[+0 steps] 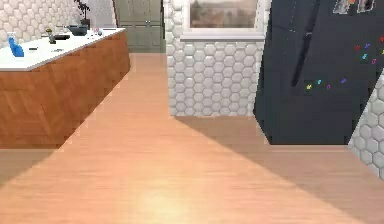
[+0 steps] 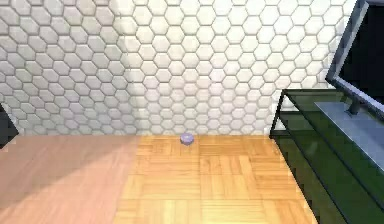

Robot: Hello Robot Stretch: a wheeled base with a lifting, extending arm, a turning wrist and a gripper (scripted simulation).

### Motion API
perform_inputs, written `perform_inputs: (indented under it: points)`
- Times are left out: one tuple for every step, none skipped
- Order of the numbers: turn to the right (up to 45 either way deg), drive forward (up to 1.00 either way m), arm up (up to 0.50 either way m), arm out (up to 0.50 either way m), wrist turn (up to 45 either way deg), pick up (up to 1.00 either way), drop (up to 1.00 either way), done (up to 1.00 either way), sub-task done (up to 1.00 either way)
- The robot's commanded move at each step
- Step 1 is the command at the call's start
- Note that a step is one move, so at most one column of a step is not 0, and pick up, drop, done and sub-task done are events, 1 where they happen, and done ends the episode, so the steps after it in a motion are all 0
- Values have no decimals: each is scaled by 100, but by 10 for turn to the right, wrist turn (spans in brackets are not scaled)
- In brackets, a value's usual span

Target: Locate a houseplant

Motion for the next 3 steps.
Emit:
perform_inputs:
  points:
    - [-210,0,0,0,0,0,0,0,0]
    - [0,100,0,0,0,0,0,0,0]
    - [-30,0,0,0,0,0,0,0,0]
